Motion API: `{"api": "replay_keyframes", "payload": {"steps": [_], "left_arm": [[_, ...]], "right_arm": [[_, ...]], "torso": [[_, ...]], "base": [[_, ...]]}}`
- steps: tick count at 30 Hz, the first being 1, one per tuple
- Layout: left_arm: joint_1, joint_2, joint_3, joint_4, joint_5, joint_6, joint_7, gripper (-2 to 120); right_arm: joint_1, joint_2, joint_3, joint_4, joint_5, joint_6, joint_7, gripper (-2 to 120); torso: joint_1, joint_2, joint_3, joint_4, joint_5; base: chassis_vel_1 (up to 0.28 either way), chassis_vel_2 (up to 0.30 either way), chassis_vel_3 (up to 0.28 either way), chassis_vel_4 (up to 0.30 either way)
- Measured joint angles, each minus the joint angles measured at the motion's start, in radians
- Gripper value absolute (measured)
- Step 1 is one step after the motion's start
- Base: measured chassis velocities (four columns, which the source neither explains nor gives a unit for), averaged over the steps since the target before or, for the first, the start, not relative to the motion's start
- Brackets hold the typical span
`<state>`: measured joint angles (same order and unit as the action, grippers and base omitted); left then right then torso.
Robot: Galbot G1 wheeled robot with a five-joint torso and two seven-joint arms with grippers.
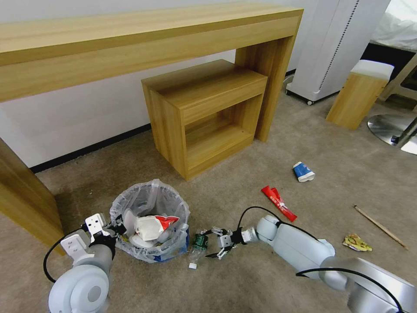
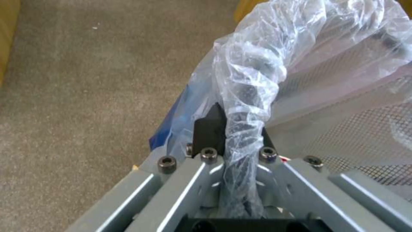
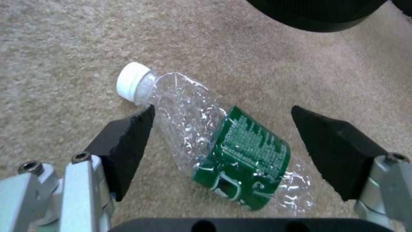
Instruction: Pick up the trash bin and place the garbage on the floor into it.
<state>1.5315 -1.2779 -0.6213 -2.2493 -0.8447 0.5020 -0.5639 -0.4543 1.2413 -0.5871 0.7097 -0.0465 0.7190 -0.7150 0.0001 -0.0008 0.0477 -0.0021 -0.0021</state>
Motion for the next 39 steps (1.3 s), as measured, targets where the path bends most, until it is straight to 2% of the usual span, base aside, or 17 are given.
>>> {"api": "replay_keyframes", "payload": {"steps": [10, 23, 29, 31, 32, 35, 36, 38, 39], "left_arm": [[-0.002, -0.001, 0.000, -0.008, -0.007, -0.001, -0.002, 1], [0.000, -0.002, 0.005, -0.033, -0.017, -0.001, -0.002, 1], [0.005, 0.002, 0.003, -0.042, -0.020, -0.001, -0.002, 1], [0.009, 0.004, 0.001, -0.046, -0.020, -0.003, -0.002, 1], [0.009, 0.004, 0.001, -0.046, -0.020, -0.003, -0.002, 1], [0.010, 0.005, 0.000, -0.047, -0.021, -0.007, 0.000, 1], [0.010, 0.005, 0.000, -0.047, -0.021, -0.007, 0.000, 1], [0.010, 0.005, 0.000, -0.047, -0.021, -0.009, 0.001, 1], [0.010, 0.005, 0.000, -0.047, -0.021, -0.009, 0.001, 1]], "right_arm": [[0.002, 0.055, 0.018, -0.112, -0.042, 0.024, -0.003, 81], [-0.006, 0.101, 0.017, -0.149, -0.085, 0.008, 0.056, 81], [-0.018, 0.116, 0.018, -0.160, -0.113, -0.003, 0.094, 75], [-0.023, 0.119, 0.018, -0.159, -0.117, -0.006, 0.112, 67], [-0.023, 0.119, 0.018, -0.159, -0.117, -0.006, 0.112, 67], [-0.026, 0.118, 0.017, -0.156, -0.122, -0.006, 0.129, 53], [-0.026, 0.118, 0.017, -0.156, -0.122, -0.006, 0.129, 53], [-0.026, 0.114, 0.018, -0.155, -0.124, -0.007, 0.147, 43], [-0.026, 0.114, 0.018, -0.155, -0.124, -0.007, 0.147, 43]], "torso": [[0.000, 0.000, 0.000, 0.0000, 0.0001], [0.000, 0.000, 0.000, -0.0001, 0.0001], [0.000, 0.000, 0.000, -0.0001, 0.0000], [0.000, 0.000, 0.000, -0.0001, 0.0000], [0.000, 0.000, 0.000, -0.0001, 0.0000], [0.000, 0.000, 0.000, 0.0000, 0.0002], [0.000, 0.000, 0.000, 0.0000, 0.0002], [0.000, 0.000, 0.000, 0.0000, 0.0001], [0.000, 0.000, 0.000, 0.0000, 0.0001]], "base": [[0.000, 0.000, 0.000, 0.000], [0.000, 0.000, 0.000, 0.000], [0.000, 0.000, 0.000, 0.000], [0.000, 0.000, 0.000, 0.000], [0.000, 0.000, 0.000, 0.000], [0.000, 0.000, 0.000, 0.000], [0.000, 0.000, 0.000, 0.000], [0.000, 0.000, 0.000, 0.000], [0.000, 0.000, 0.000, 0.000]]}}
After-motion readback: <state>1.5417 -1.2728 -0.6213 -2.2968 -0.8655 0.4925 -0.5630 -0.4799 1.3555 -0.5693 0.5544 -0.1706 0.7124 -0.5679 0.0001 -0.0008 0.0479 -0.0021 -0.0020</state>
